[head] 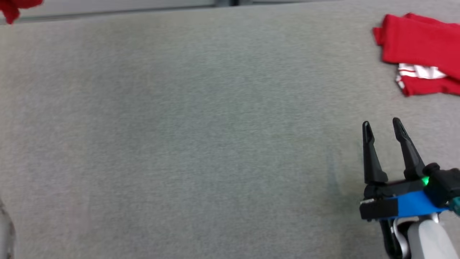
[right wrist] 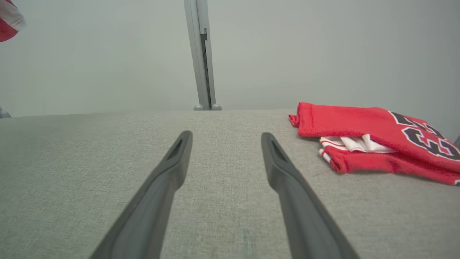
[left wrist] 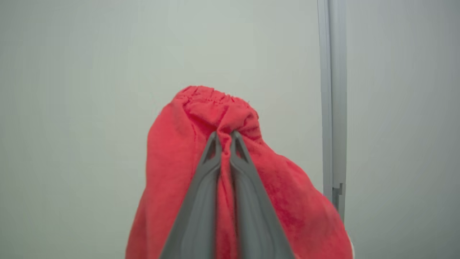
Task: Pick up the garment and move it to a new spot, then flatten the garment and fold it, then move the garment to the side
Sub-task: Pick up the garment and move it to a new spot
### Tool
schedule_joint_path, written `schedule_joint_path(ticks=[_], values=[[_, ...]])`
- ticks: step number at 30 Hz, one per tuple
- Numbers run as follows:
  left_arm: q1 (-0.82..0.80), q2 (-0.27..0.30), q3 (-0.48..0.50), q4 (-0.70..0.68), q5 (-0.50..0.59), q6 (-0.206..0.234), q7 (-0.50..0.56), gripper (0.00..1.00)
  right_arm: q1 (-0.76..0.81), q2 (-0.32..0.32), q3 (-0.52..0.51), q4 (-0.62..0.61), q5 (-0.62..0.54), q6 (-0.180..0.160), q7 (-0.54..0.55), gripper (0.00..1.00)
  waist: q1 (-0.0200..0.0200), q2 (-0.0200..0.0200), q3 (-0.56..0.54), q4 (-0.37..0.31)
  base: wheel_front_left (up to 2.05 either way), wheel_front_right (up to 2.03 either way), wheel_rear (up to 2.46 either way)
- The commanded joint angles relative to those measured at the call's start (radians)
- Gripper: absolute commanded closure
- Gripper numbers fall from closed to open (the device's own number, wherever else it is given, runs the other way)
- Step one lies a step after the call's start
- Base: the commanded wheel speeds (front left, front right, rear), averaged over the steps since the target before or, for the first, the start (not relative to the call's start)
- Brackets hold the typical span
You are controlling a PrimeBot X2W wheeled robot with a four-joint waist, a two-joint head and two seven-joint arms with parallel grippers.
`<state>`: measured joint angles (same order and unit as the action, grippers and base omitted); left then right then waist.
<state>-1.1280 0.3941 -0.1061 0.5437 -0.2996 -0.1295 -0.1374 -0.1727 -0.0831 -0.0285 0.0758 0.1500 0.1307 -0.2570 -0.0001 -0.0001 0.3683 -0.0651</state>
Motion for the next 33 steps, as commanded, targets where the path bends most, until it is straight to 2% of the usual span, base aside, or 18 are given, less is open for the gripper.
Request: schedule_joint_path(ticks=[1, 9, 14, 21, 29, 33], values=[[-0.010, -0.009, -0.030, -0.062, -0.003, -0.001, 0.025, 1.00, -0.008, 0.011, 0.010, 0.015, 0.009, 0.000, -0.006, 0.00, 0.0001, 0.0001, -0.047, -0.072, 0.00, 0.00, 0.00], [0.013, -0.092, -0.150, -0.253, -0.031, -0.001, 0.137, 1.00, -0.016, 0.031, 0.032, 0.034, 0.043, 0.000, -0.009, 0.00, 0.0001, 0.0001, -0.069, -0.197, 0.00, 0.00, 0.00], [0.083, -0.134, -0.213, -0.296, -0.041, -0.001, 0.164, 1.00, -0.011, 0.033, 0.049, 0.037, 0.074, 0.000, -0.009, 0.00, 0.0001, 0.0001, -0.084, -0.258, 0.00, 0.00, 0.00], [0.253, -0.188, -0.271, -0.280, -0.064, 0.018, 0.143, 1.00, 0.000, 0.032, 0.053, 0.037, 0.099, 0.000, -0.009, 0.00, 0.0001, 0.0001, -0.096, -0.273, 0.00, 0.00, 0.00], [0.519, -0.193, -0.286, -0.193, -0.089, 0.059, 0.073, 1.00, 0.006, 0.032, 0.063, 0.042, 0.109, 0.000, -0.009, 0.00, 0.0001, 0.0001, -0.107, -0.262, 0.00, 0.00, 0.00], [0.642, -0.195, -0.312, -0.140, -0.088, 0.065, 0.032, 1.00, 0.013, 0.032, 0.069, 0.046, 0.107, 0.000, -0.009, 0.00, 0.0001, 0.0001, -0.112, -0.250, 0.00, 0.00, 0.00]])
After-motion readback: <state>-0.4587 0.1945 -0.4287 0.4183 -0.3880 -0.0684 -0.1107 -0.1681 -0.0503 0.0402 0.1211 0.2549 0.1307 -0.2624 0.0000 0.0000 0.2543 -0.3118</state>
